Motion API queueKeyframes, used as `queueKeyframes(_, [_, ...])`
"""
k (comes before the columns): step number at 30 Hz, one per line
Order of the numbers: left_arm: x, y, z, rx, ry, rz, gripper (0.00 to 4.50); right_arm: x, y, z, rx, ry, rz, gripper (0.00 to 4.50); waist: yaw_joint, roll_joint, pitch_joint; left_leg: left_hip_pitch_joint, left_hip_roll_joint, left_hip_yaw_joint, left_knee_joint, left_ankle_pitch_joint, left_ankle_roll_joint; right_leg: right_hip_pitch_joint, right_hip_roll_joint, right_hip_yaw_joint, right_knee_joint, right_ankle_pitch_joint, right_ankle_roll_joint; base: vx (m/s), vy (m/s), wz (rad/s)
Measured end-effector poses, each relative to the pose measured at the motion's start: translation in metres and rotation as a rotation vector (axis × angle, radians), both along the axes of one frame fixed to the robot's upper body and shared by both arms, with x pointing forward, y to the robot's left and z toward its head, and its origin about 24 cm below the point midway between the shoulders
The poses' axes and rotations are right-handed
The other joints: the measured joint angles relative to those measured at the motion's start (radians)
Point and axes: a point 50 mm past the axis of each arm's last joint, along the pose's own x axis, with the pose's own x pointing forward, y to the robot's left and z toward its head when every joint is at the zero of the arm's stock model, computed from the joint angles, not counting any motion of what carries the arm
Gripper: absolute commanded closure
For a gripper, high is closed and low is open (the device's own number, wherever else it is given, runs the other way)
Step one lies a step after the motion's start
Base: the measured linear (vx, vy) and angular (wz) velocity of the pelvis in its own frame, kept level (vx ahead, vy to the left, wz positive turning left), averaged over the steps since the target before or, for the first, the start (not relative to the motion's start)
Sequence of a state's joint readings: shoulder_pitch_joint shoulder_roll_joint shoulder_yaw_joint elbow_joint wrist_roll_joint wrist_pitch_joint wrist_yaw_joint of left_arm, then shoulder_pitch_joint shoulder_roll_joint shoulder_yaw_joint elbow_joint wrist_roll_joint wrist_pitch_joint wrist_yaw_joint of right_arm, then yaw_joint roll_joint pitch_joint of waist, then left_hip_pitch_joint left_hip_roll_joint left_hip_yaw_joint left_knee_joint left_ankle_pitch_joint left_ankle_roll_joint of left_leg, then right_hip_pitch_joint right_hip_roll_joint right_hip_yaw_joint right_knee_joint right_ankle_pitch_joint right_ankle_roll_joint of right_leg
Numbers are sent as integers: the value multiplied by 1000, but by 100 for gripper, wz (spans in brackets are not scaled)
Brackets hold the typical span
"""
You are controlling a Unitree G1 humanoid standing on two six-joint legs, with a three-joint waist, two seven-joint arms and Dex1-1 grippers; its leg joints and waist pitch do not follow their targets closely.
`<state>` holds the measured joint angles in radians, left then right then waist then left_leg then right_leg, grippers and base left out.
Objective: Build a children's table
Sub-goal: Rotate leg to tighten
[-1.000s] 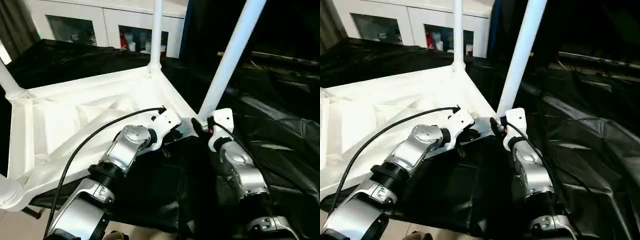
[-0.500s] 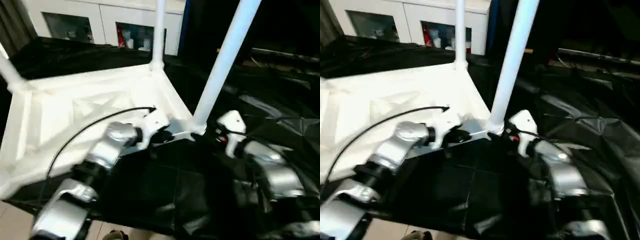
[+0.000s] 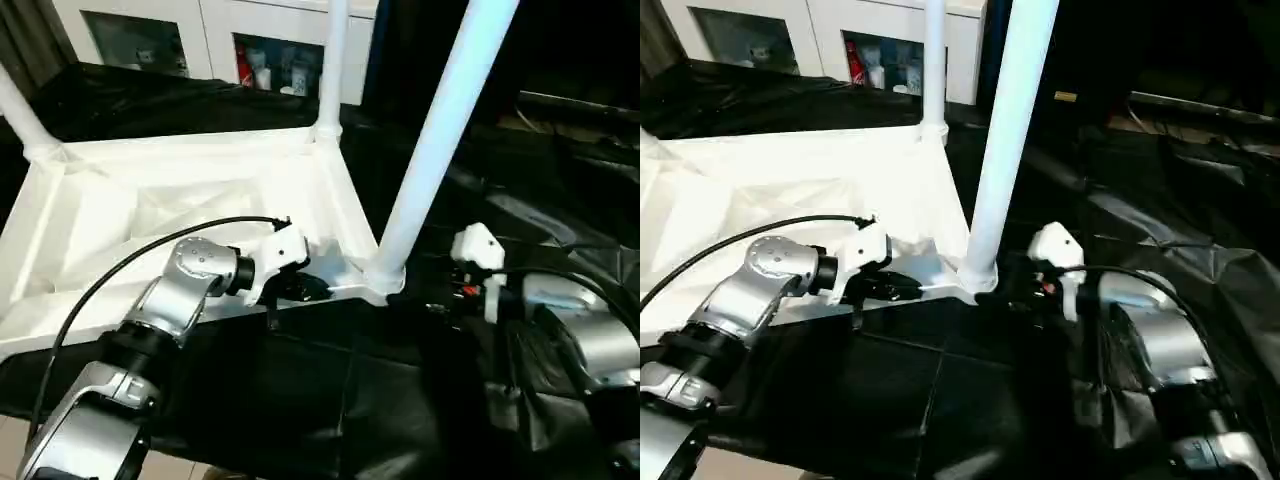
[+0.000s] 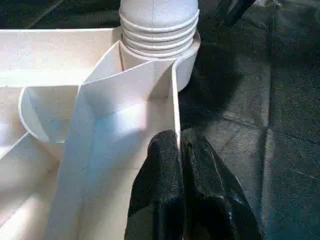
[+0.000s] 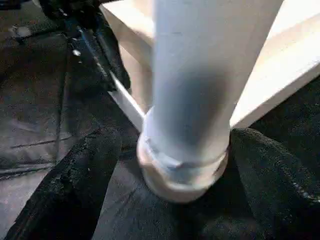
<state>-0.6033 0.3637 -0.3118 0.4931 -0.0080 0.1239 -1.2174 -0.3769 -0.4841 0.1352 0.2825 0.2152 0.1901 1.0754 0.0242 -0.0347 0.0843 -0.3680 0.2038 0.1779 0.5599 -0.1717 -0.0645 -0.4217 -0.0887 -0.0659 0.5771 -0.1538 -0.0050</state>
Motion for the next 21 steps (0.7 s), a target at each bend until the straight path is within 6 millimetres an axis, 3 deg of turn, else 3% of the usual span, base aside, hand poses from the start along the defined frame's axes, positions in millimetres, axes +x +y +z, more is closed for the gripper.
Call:
queueKeyframes(4, [-1,-4,0,4,0,-23,450,3,10,-3,-3,0,6,69,10,1,1,0,0,7,2,0,-1,0,-3,2,0,0,0,0,0,0])
queueKeyframes(9, [-2,-3,0,5,0,-24,450,3,10,-6,-5,11,8,69,10,0,1,1,2,15,4,-1,-2,0,-4,4,0,0,0,0,0,0])
queueKeyframes(21, [-1,-2,-1,3,-6,-23,450,5,10,-7,4,3,-6,163,10,1,1,2,3,18,4,-1,-2,1,-4,4,1,0,0,0,0,0])
